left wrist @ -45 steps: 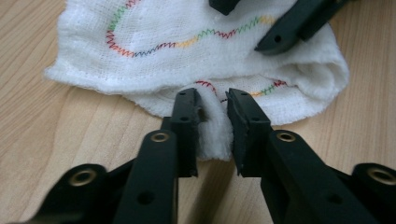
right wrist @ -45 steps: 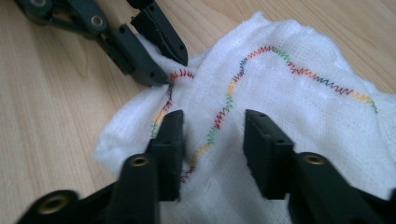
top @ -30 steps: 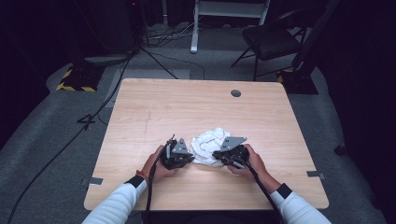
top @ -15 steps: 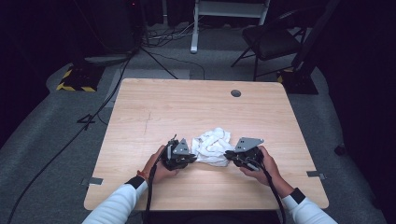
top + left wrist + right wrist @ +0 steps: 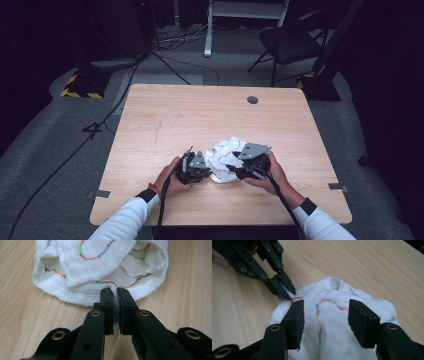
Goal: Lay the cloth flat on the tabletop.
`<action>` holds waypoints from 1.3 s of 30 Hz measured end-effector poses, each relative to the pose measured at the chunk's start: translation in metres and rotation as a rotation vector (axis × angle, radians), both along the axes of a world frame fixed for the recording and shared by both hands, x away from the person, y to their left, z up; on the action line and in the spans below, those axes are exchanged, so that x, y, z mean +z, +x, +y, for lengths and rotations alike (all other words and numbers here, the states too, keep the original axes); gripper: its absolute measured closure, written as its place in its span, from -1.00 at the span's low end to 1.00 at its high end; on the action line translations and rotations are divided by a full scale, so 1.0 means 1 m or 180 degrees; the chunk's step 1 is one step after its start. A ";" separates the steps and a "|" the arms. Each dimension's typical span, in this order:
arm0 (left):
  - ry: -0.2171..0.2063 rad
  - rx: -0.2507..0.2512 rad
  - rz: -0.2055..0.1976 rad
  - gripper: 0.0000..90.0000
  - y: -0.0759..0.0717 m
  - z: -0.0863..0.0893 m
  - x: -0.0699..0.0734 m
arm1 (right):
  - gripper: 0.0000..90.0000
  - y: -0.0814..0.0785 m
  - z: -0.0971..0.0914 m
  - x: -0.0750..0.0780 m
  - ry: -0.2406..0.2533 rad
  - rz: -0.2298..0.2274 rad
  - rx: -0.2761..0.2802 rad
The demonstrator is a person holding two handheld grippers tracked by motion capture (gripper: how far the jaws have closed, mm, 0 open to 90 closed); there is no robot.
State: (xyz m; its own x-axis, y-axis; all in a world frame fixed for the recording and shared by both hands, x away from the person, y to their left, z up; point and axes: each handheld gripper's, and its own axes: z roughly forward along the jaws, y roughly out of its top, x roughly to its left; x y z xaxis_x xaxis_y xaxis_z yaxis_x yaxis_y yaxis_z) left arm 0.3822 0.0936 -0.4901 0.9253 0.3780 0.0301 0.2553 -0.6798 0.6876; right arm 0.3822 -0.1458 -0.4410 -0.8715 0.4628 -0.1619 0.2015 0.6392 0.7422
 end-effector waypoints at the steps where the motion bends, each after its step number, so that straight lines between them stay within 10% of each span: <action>1: 0.0005 -0.0001 0.0002 0.86 0.000 0.000 0.000 | 0.06 0.000 0.000 0.000 0.0000 0.0000 0.0000; 10: 0.0034 -0.0020 -0.0014 0.86 0.000 0.000 -0.001 | 0.11 0.006 0.036 -0.022 -0.0452 0.0037 0.0151; 15: 0.0023 -0.0009 -0.0024 0.86 0.000 0.001 0.000 | 0.61 0.009 0.040 -0.030 -0.0643 -0.0025 0.0087; 31: -0.0140 0.0022 -0.0187 0.86 -0.001 0.004 0.017 | 0.88 0.009 -0.030 0.021 0.0034 -0.0231 -0.0433; 39: -0.0205 -0.0162 -0.0186 0.86 -0.009 -0.014 0.025 | 0.88 -0.006 -0.072 0.026 0.0084 -0.0229 -0.0652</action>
State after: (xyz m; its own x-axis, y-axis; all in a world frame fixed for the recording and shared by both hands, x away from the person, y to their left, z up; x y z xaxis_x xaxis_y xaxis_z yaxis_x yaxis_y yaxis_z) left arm 0.3736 0.0797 -0.4650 0.9407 0.3335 0.0618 0.1798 -0.6447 0.7430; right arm 0.3758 -0.2183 -0.4152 -0.7454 0.6340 -0.2058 0.2711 0.5704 0.7754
